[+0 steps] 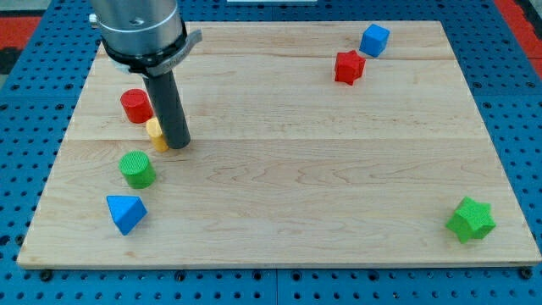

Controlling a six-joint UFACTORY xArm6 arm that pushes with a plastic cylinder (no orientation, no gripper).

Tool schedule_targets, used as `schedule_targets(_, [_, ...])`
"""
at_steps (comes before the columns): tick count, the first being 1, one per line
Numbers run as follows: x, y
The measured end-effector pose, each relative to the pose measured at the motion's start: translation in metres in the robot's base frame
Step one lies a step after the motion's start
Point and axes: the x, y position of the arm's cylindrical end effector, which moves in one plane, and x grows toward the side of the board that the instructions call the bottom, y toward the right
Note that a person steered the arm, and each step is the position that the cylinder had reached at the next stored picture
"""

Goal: Push the red star towards top center

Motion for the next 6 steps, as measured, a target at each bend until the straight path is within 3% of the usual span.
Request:
schedule_targets(2, [-0.003, -0.021])
schedule_targets(3, [-0.025, 0.099])
schedule_targets(4, [-0.084, 0.226])
schedule_targets(5, [-0.116, 0.307])
schedule_targets(6, [-0.122, 0.291])
